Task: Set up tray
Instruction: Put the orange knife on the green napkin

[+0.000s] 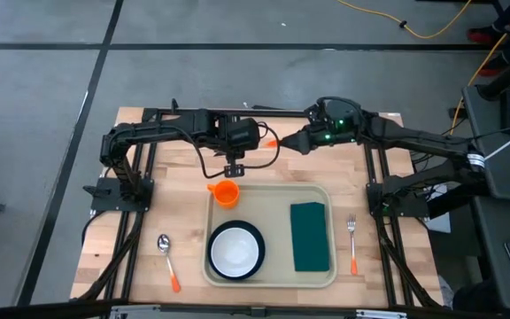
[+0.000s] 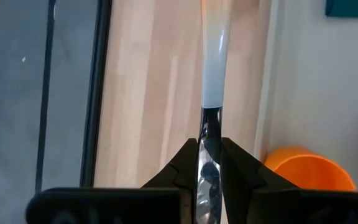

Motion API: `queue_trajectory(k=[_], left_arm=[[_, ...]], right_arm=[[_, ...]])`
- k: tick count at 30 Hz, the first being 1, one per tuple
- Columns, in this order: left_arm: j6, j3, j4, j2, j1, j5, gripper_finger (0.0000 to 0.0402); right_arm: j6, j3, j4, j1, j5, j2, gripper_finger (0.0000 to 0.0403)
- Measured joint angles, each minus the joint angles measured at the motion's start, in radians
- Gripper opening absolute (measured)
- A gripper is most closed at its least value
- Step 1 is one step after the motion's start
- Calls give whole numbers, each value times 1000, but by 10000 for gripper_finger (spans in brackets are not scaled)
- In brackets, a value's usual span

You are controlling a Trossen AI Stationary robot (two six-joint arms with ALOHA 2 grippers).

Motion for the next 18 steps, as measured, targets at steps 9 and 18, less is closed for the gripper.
queue_trajectory(k=[9,18], left_arm=[[7,0,0,0,0,4,28],[7,0,1,0,0,20,28]], right_arm=[[-1,0,-6,0,0,10,227],[-1,-5,-6,0,0,10,227]])
